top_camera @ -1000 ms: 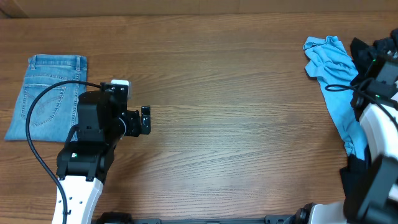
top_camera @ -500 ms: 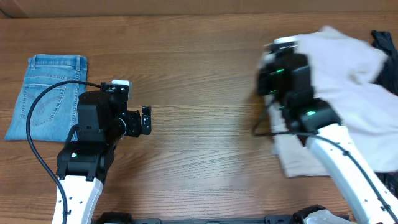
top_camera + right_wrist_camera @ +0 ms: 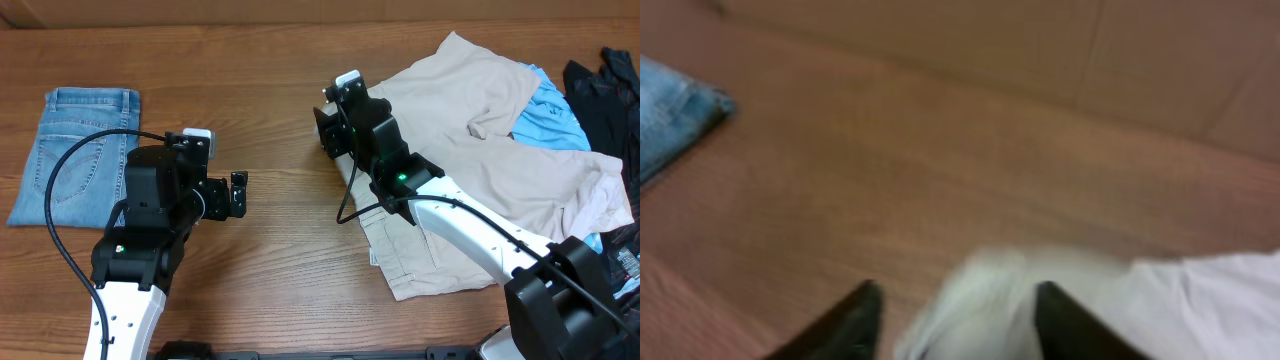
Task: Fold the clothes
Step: 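Drag the beige shorts with the right gripper to the table center, then grasp the near left edge of the shorts with the left gripper, then lift the shorts with the left gripper and pull them leftward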
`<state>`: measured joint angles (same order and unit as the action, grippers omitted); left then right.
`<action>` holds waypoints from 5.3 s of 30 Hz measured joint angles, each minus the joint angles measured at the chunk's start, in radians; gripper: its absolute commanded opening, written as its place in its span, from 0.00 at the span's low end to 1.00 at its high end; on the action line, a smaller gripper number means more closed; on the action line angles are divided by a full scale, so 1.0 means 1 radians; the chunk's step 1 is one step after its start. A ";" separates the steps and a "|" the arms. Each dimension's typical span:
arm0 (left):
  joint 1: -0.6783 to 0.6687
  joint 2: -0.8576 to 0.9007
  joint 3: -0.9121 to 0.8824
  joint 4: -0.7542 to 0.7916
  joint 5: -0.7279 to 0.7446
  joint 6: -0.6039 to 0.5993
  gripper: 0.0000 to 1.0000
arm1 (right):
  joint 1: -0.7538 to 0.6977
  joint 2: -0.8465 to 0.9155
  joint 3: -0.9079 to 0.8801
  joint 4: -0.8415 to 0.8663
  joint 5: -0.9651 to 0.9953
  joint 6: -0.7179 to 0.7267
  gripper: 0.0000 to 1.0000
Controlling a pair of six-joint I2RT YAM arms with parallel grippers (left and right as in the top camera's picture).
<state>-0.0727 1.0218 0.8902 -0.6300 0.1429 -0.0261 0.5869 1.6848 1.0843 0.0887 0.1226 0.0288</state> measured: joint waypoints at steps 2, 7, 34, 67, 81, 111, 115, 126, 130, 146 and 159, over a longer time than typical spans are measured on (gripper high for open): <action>0.000 0.000 0.000 0.000 0.004 0.000 1.00 | 0.000 0.000 0.004 0.030 0.026 0.006 1.00; 0.000 0.000 0.000 0.023 0.039 0.000 1.00 | -0.003 -0.026 0.009 -0.050 0.182 -0.002 1.00; -0.261 0.769 0.013 0.835 0.262 -0.278 0.11 | -0.197 -0.418 0.022 -0.726 0.357 0.310 1.00; 0.039 0.348 0.027 -0.375 0.406 -0.304 1.00 | -0.200 -0.418 0.022 -0.784 0.357 0.312 1.00; 0.035 0.348 -0.006 -0.471 0.181 -0.414 1.00 | -0.200 -0.418 0.022 -0.787 0.356 0.312 1.00; 0.068 0.467 -0.176 -0.233 0.297 -0.578 1.00 | -0.200 -0.418 0.022 -0.833 0.357 0.312 1.00; 0.069 0.467 -0.176 -0.229 0.290 -0.578 0.96 | -0.200 -0.418 0.022 -0.834 0.357 0.312 1.00; 0.068 0.502 -0.177 -0.119 0.395 -0.591 0.97 | -0.200 -0.418 0.022 -0.858 0.353 0.312 1.00; 0.068 0.537 -0.177 -0.113 0.421 -0.611 0.90 | -0.200 -0.418 0.022 -0.859 0.351 0.312 1.00; 0.068 0.540 -0.175 -0.094 0.447 -0.618 0.04 | -0.200 -0.418 0.022 -0.868 0.348 0.312 1.00; 0.068 0.251 0.275 -0.631 0.415 -0.327 0.04 | -0.200 -0.466 0.023 -0.948 0.296 0.335 1.00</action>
<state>-0.0048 1.2724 1.1656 -1.2610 0.5579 -0.3527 0.3866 1.2186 1.1069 -0.8597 0.4183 0.3634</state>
